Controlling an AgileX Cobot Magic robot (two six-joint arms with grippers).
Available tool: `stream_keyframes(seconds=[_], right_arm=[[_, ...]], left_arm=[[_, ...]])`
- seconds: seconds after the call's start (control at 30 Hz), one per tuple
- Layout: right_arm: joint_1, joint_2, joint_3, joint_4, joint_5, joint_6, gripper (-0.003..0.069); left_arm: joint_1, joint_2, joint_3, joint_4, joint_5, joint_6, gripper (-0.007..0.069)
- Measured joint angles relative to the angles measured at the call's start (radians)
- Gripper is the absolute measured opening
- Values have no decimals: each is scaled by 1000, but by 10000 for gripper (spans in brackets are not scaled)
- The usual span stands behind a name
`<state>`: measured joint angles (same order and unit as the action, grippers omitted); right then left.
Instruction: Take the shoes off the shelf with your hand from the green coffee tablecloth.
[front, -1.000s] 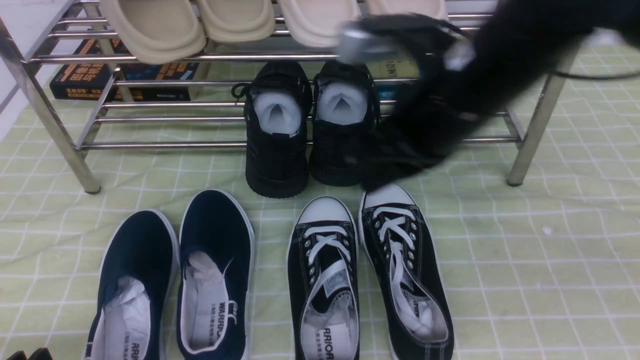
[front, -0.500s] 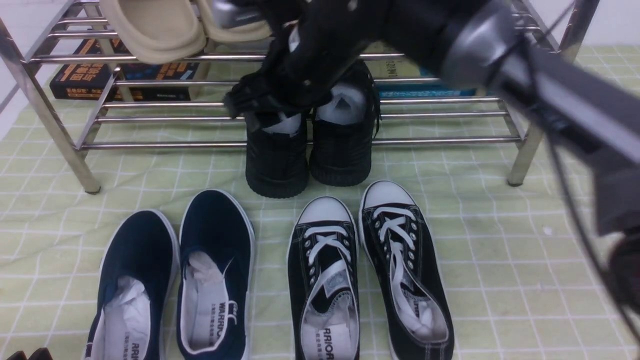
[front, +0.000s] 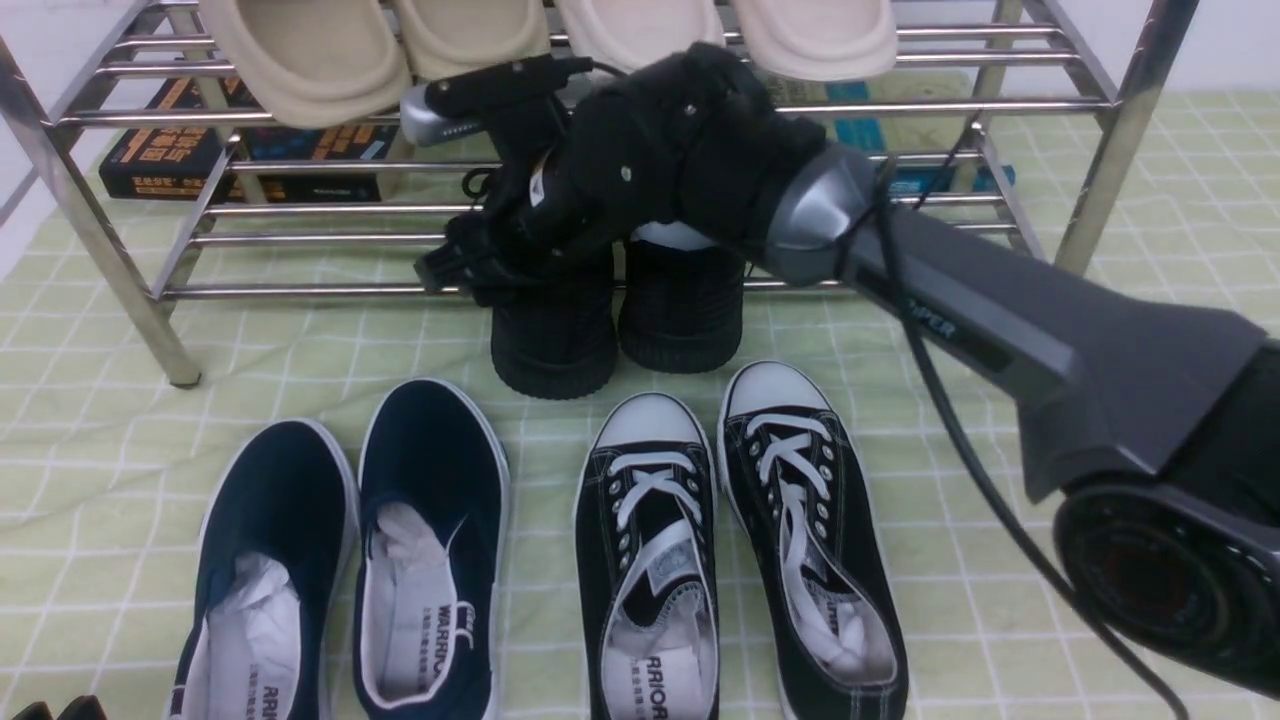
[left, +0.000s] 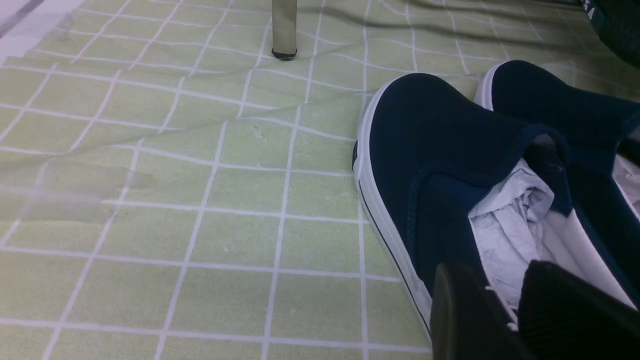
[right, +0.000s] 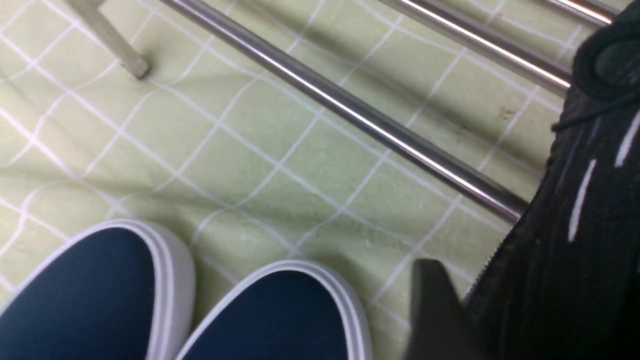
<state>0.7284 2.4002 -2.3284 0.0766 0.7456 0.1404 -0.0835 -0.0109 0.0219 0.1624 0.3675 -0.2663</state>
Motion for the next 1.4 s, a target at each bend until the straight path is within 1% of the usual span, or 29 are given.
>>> stream_keyframes(seconds=[0.03,0.1,0.13,0.17,0.2,0.23,0.37,0.47,0.57,0.67,0.73,0.83,0.87,0.9,0.97,1.07,1.23,1.33,1.37,1.4], right_arm=[[0,0,0,-1,0,0,328],[0,3,0,-7,8,0,188],[0,3,0,-7,9,0,174],[0,3,-1,-7,15,0,80],[0,2,-1,-6,26,0,18],[0,0,-2,-6,34,0,5],[1,-27,-2,-6,86,-3,1],[4,-63,-2,4,149,-29,1],[18,-106,-3,58,240,-57,1],[22,-121,-3,95,290,-66,1],[23,-137,-3,154,344,-93,3],[23,-159,-3,206,407,-148,5],[23,-161,-3,209,407,-148,5],[23,-181,-3,241,465,-182,6],[23,-199,-3,266,510,-205,6],[24,-239,-2,290,518,-222,6],[25,-328,13,262,517,-231,10],[25,-438,88,252,517,-231,10],[25,-438,95,253,517,-231,10],[25,-518,163,257,517,-231,10]], left_arm=[[0,0,0,0,0,0,211],[0,0,0,0,0,0,213],[0,0,0,0,0,0,214],[0,0,0,0,0,0,215],[0,0,0,0,0,0,215],[0,0,0,0,0,0,216],[0,0,0,0,0,0,218],[0,0,0,0,0,0,220],[0,0,0,0,0,0,221],[0,0,0,0,0,0,221],[0,0,0,0,0,0,221],[0,0,0,0,0,0,221],[0,0,0,0,0,0,221],[0,0,0,0,0,0,221],[0,0,0,0,0,0,221],[0,0,0,0,0,0,221],[0,0,0,0,0,0,221],[0,-1,0,0,0,0,221],[0,-1,0,0,0,0,221],[0,-1,0,0,0,0,221]])
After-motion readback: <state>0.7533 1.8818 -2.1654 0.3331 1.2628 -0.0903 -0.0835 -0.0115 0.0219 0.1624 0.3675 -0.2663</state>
